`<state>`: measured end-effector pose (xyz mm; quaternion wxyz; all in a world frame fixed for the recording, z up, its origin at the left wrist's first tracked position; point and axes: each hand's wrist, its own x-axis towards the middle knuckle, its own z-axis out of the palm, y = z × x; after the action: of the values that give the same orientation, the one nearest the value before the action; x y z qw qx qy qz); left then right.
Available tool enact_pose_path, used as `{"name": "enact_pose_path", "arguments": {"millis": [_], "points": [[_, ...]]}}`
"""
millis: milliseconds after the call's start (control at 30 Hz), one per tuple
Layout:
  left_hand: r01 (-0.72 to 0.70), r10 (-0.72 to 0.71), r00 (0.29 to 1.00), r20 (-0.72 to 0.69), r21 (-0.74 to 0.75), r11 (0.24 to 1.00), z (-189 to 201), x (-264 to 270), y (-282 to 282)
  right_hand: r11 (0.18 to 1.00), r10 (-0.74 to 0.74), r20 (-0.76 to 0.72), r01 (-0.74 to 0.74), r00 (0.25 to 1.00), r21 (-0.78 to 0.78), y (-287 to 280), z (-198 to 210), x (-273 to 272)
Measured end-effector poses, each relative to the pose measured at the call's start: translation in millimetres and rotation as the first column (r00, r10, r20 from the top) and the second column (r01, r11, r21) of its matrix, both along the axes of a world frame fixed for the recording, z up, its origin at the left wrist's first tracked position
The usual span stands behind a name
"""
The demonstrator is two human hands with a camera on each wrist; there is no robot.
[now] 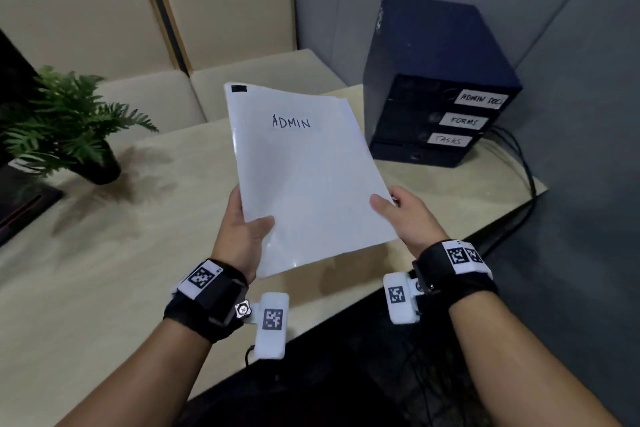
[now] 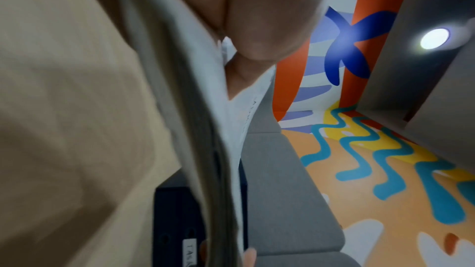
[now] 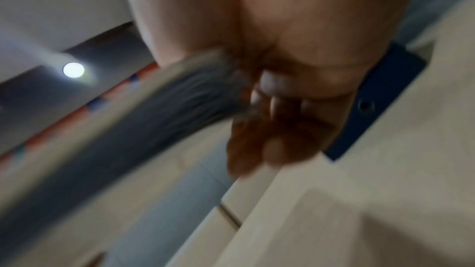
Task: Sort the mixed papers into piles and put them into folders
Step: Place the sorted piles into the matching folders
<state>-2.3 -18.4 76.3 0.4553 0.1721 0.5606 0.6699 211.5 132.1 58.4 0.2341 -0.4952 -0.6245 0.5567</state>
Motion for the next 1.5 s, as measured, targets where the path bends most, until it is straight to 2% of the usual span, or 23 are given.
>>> {"name": "enact_pose_path", "arguments": {"millis": [67, 133, 233, 300, 467, 633, 833, 967, 1100, 1333, 1400, 1433, 1500], "points": [[-0.018, 0.018, 1.000, -0.003, 0.028, 0.999, 10, 14, 24, 1.000, 0.002, 0.033, -0.001, 0.999, -0.004, 40, 4, 21], [-0.018, 0.018, 1.000, -0.003, 0.061, 0.998, 19, 21, 44, 0.997, -0.067, 0.043, 0.066, 0.997, 0.033, 83, 6, 35], [-0.032, 0.031, 0.999, 0.013, 0.090, 0.995, 28, 31, 75, 0.975, -0.138, 0.230, 0.092, 0.963, 0.202, 149, 11, 49], [-0.060, 0.060, 0.998, 0.010, 0.105, 0.993, 33, 38, 95, 0.962, -0.169, 0.311, 0.088, 0.935, 0.259, 184, 14, 51], [-0.124, 0.125, 0.992, 0.003, 0.136, 0.983, 41, 51, 128, 0.922, -0.162, 0.403, -0.007, 0.901, 0.387, 235, 18, 49], [-0.153, 0.155, 0.988, -0.005, 0.132, 0.979, 46, 57, 145, 0.941, -0.105, 0.440, -0.054, 0.892, 0.334, 254, 19, 43], [-0.150, 0.151, 0.989, 0.005, 0.149, 0.977, 49, 58, 149, 0.952, -0.096, 0.405, -0.035, 0.909, 0.303, 237, 25, 48], [-0.123, 0.124, 0.992, 0.005, 0.172, 0.977, 54, 55, 143, 0.958, -0.082, 0.362, -0.027, 0.929, 0.285, 197, 25, 62], [-0.078, 0.080, 0.997, -0.002, 0.174, 0.982, 59, 47, 128, 0.959, -0.150, 0.314, 0.062, 0.937, 0.275, 155, 12, 75], [-0.003, 0.006, 1.000, -0.017, 0.176, 0.984, 63, 36, 104, 0.931, -0.258, 0.401, 0.117, 0.879, 0.345, 91, 13, 93], [0.015, -0.012, 1.000, -0.024, 0.166, 0.986, 64, 37, 103, 0.891, -0.346, 0.297, 0.213, 0.890, 0.400, 82, 21, 97], [0.025, -0.021, 0.999, -0.024, 0.162, 0.986, 65, 39, 104, 0.876, -0.370, 0.169, 0.283, 0.914, 0.390, 77, 29, 97], [0.061, -0.061, 0.998, -0.008, 0.164, 0.985, 69, 44, 109, 0.900, -0.329, -0.148, 0.358, 0.932, 0.251, 66, 49, 98]]}}
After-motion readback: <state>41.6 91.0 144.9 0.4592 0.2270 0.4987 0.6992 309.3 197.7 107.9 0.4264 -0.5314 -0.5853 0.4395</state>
